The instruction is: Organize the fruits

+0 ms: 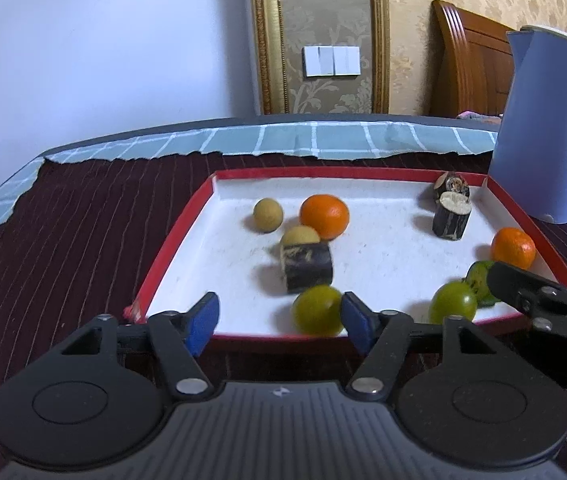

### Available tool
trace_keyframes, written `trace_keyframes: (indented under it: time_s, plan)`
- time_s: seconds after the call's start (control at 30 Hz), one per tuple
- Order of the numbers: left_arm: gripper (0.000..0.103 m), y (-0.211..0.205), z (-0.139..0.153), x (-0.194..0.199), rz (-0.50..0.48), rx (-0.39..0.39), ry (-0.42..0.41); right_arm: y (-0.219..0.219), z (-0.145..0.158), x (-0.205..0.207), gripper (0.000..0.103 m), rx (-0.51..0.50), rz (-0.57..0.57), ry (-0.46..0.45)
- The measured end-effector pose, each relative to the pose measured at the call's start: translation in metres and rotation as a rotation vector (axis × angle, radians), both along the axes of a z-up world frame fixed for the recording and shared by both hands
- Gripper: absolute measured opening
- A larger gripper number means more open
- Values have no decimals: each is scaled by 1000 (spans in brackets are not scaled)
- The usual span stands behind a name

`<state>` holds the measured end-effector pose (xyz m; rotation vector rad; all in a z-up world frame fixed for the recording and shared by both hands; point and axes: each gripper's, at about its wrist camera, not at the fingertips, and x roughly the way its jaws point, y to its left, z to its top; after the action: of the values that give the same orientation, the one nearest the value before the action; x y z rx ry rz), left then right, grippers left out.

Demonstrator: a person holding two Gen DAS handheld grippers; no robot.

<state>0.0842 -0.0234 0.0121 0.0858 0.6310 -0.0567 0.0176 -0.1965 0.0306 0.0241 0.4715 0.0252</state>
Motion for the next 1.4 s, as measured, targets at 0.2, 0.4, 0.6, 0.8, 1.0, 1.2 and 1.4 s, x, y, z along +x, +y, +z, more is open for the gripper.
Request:
trace_keyframes:
  time_s: [0.2,0.4,0.6,0.8,1.0,1.2,1.4]
  plan:
    - [72,12,2,-17,32,6,-47,4,-4,-19,103,-13,25,3]
    - [72,19,0,-28,31,4,-48,11,-10,-32,103,-19,56,22]
    - [72,25,-11,-32,38,4,-24,16,-18,-39,103,-45,79,51]
    - [72,29,-23,-34,43,13,-1,22,-23,-38,103,-76,88,79]
    - [72,31,-28,-33,50,9,4,22,-29,-32,103,-64,97,126]
    - [79,31,-30,-34,57,21,-5,20,-36,-25,103,-42,104,177]
    - [86,32,-32,-33,55,15,3,26,-40,-20,103,-71,136,203]
